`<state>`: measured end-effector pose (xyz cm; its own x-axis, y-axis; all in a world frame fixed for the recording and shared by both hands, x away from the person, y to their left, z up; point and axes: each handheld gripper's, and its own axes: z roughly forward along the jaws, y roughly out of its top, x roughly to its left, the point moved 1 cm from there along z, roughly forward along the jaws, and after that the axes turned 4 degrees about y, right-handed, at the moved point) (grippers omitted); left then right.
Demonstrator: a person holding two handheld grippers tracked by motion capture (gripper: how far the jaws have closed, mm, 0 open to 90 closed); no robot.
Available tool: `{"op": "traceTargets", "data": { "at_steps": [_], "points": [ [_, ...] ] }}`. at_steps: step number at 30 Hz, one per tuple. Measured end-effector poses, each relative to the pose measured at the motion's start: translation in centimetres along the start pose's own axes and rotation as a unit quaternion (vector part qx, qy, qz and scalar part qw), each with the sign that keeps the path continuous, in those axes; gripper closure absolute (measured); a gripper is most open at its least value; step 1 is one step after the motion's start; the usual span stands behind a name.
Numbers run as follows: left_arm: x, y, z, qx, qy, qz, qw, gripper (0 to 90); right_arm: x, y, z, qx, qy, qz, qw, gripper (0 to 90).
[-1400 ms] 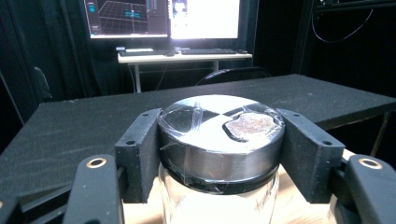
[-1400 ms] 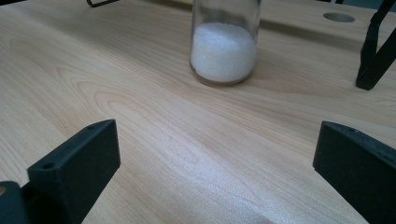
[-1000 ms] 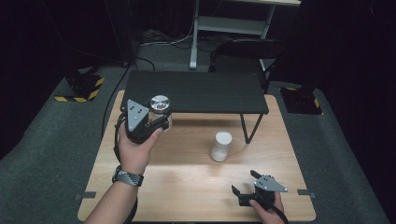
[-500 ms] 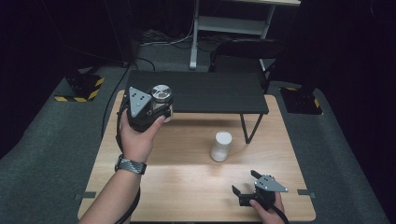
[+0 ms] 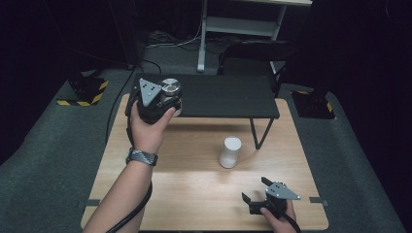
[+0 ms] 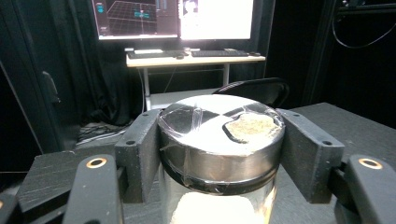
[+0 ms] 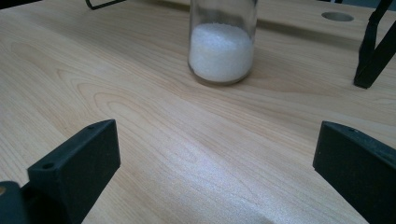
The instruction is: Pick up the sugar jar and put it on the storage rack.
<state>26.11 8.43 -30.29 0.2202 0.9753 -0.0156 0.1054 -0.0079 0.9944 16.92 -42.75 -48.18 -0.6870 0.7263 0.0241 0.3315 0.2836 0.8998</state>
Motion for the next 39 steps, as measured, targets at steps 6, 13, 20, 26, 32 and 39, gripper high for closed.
{"op": "traceTargets", "data": {
  "at_steps": [6,13,20,26,32,39],
  "points": [
    [-0.1,0.3,1.4,0.006,0.009,0.001,0.9999,34.8,0.0,0.0,0.0,0.000,0.000,0.001,1.0000,0.2],
    [-0.2,0.2,2.6,0.008,0.019,0.003,0.9998,34.8,-0.1,0.0,-0.1,-0.001,0.001,0.002,1.0000,0.2],
    [-0.2,0.1,3.4,0.008,0.023,0.000,0.9997,34.8,-0.1,-0.1,-0.1,-0.002,0.001,0.001,1.0000,0.2],
    [-0.5,0.1,3.8,0.013,0.025,-0.001,0.9996,34.8,-0.1,-0.1,-0.1,-0.001,0.002,0.001,1.0000,0.2],
    [-0.8,0.2,3.9,0.015,0.028,-0.002,0.9995,34.7,-0.1,-0.1,-0.2,-0.002,0.002,0.001,1.0000,0.2],
    [-1.0,0.1,3.8,0.014,0.032,0.002,0.9994,34.3,-0.1,-0.1,-0.1,-0.001,0.001,0.000,1.0000,0.2]
  ]
}}
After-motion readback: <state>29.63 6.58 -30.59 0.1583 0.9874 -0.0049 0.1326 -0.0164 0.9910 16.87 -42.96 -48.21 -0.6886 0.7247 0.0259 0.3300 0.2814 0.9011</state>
